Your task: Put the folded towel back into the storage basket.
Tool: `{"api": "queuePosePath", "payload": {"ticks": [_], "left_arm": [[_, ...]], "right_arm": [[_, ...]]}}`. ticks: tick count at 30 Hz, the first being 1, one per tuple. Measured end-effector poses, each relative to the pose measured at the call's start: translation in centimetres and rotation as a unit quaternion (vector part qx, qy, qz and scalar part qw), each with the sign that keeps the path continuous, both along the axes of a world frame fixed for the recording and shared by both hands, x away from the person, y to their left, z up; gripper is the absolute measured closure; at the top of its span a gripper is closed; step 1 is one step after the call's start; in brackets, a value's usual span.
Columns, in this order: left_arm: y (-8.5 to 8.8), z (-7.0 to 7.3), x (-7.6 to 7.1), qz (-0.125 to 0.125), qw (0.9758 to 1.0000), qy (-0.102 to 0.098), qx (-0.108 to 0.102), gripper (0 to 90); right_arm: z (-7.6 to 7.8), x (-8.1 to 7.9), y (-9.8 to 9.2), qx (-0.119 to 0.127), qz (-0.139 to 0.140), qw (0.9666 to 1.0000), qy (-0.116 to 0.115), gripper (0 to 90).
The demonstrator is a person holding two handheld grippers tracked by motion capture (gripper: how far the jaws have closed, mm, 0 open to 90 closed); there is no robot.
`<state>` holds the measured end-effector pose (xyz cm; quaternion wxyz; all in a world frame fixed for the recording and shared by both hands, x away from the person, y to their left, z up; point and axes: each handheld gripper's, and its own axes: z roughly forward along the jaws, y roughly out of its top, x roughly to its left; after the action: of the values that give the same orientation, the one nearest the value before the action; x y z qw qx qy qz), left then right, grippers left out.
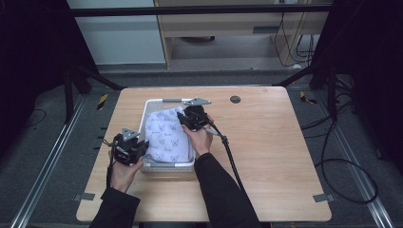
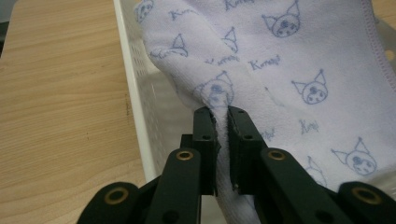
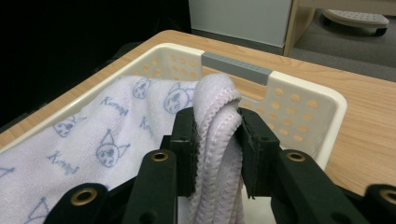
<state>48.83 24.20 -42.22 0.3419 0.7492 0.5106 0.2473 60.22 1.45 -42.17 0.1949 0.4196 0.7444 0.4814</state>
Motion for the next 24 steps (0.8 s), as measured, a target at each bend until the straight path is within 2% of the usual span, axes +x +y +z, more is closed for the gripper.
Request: {"api": "queuePosePath", "payload": {"ticks": [3,6,10,17,20,24], "left_arm": [[-0.1,-0.3,0.2,0.003,1.0,0.007,0.006,78.8],[-0.1,-0.2,0.1,0.006,1.0,-0.003,0.005,71.9],[-0.1,0.4,-0.1,0.006,0.9998,-0.018,0.001,67.6],[-0.1,1.0,-0.5,0.005,0.9991,-0.041,-0.01,61.1],[-0.1,1.1,-0.6,0.003,0.9988,-0.045,-0.019,58.0],[-0.1,1.3,-0.8,0.001,0.9984,-0.052,-0.023,54.1]], "right_arm": [[-0.3,0.1,0.2,-0.007,0.003,0.9999,0.009,67.7],[-0.7,0.2,0.3,-0.019,0.01,0.9997,0.012,61.8],[-0.6,0.2,0.3,-0.026,0.009,0.9996,-0.005,51.5],[0.8,-0.7,-0.6,-0.016,0.008,0.9994,-0.029,36.5],[1.4,-1.2,-0.9,-0.023,0.015,0.9989,-0.037,30.3],[1.7,-2.1,-1.8,-0.007,0.02,0.9993,-0.03,23.4]]}}
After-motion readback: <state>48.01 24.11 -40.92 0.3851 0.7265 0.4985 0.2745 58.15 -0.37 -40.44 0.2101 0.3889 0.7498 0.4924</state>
